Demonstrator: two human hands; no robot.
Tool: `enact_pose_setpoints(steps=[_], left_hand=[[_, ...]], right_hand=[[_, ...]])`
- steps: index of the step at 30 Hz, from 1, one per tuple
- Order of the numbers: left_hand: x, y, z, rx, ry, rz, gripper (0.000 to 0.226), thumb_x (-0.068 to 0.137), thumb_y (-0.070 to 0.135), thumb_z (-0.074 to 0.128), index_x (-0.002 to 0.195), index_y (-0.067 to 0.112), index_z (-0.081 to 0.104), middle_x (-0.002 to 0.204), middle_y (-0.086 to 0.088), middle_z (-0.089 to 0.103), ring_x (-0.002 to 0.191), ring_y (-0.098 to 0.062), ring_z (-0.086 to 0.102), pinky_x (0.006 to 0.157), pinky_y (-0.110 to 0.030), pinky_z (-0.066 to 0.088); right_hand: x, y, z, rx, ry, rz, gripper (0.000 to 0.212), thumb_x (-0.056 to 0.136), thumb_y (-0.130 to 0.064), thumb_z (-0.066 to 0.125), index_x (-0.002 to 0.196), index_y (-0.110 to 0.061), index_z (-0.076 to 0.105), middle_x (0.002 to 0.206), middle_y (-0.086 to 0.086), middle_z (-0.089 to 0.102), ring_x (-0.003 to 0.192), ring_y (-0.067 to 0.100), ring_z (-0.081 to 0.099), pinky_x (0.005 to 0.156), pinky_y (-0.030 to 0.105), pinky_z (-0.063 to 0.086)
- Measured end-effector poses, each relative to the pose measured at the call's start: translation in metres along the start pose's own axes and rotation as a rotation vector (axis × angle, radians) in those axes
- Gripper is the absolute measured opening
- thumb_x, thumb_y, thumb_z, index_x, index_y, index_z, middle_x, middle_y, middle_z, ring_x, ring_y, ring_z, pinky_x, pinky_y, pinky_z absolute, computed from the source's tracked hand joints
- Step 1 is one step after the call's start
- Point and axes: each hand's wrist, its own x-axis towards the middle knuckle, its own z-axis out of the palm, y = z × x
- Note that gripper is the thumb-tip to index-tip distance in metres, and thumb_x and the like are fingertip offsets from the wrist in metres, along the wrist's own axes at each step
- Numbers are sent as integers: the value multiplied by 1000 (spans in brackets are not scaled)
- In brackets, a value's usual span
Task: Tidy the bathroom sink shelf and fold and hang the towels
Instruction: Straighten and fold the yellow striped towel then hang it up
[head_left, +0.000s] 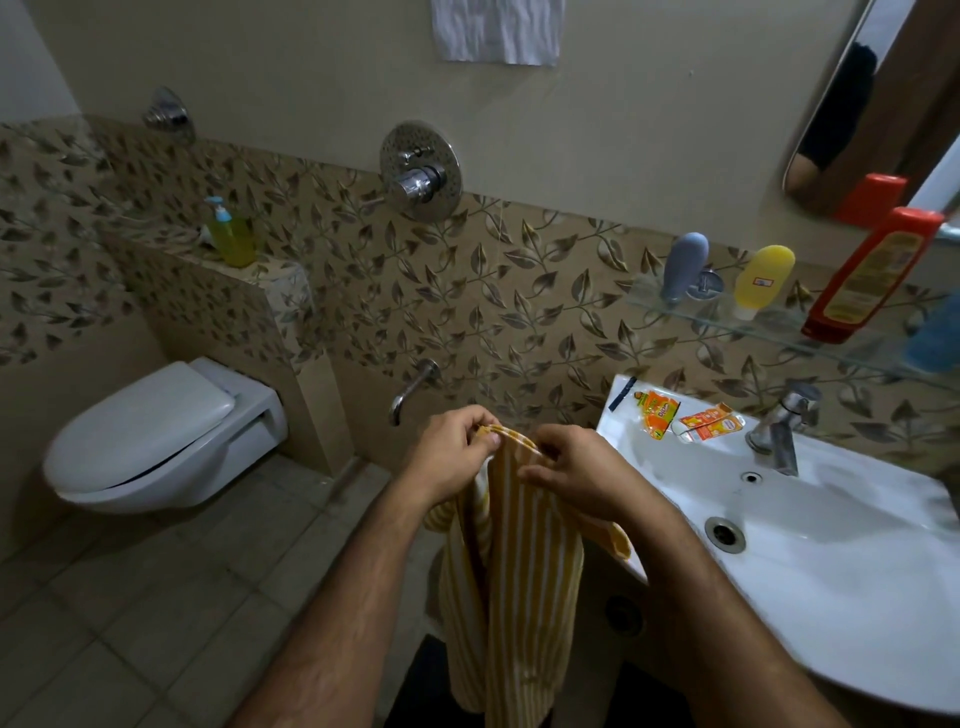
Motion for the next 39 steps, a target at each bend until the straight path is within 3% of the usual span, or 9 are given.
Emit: enact_pose_setpoints(steps=[6, 9, 12, 17, 21, 29, 33, 36, 39], left_hand=[[5, 0, -8, 58, 111, -48, 6, 89, 25, 62, 90, 27, 67, 80, 15, 63, 76, -8, 58, 68, -25, 44], [5, -1, -8, 63, 122, -45, 7, 89, 27, 61, 86, 32, 64, 77, 18, 63, 75, -6, 59, 66, -24, 43], [5, 1, -12, 44, 148, -26, 8, 88, 25, 63, 84, 32, 63, 74, 17, 63, 75, -7, 61, 67, -26, 46], [6, 12, -15, 45, 175, 8, 7, 88, 23, 64, 85, 30, 64, 73, 15, 63, 76, -10, 63, 72, -29, 50], [9, 14, -22, 73, 226, 7, 4, 87, 25, 63, 89, 25, 67, 76, 10, 63, 79, -16, 62, 71, -30, 49], [12, -8, -39, 152, 310, -180, 12, 90, 26, 61, 97, 21, 69, 89, 3, 67, 89, -18, 61, 73, -27, 42], [9, -21, -32, 205, 274, -277, 16, 92, 28, 59, 101, 20, 69, 101, -1, 70, 90, -17, 58, 74, -27, 41], [9, -24, -30, 214, 257, -301, 18, 91, 29, 59, 103, 20, 70, 104, -2, 70, 97, -22, 62, 80, -32, 47], [9, -23, -32, 200, 241, -313, 20, 91, 28, 59, 106, 19, 69, 107, -2, 70, 101, -23, 62, 86, -34, 50]], right_hand=[[-9, 23, -6, 91, -74, 186, 14, 82, -24, 67, 88, -12, 61, 86, 7, 64, 87, 26, 64, 74, 42, 54], [-14, 23, -6, 302, -63, 180, 29, 87, -41, 68, 89, -13, 61, 77, -1, 61, 78, 21, 64, 63, 30, 45], [-14, 21, -2, 553, 76, 214, 43, 91, -53, 57, 89, -10, 60, 78, 1, 59, 77, 19, 59, 69, 37, 47], [-4, 12, 4, 171, 203, 277, 41, 76, -56, 72, 104, -29, 57, 87, -10, 58, 88, 16, 61, 67, 31, 47], [1, 7, 8, -1, 372, 339, 24, 81, -31, 60, 105, -27, 61, 98, -2, 62, 89, 22, 61, 63, 29, 43], [-4, 30, -5, -56, 268, 491, 35, 84, -28, 67, 118, -24, 57, 102, 4, 63, 83, 23, 62, 60, 32, 50], [-13, 25, -21, 353, 52, 257, 29, 90, -16, 64, 117, -22, 56, 80, 5, 61, 54, 14, 59, 47, 24, 47], [-21, 20, -31, 385, -35, 40, 20, 92, -20, 66, 112, -21, 64, 72, 2, 65, 51, 4, 60, 49, 21, 48], [-23, 20, -31, 415, -44, 17, 16, 91, -21, 68, 107, -21, 67, 70, 10, 70, 51, 15, 63, 48, 27, 51]])
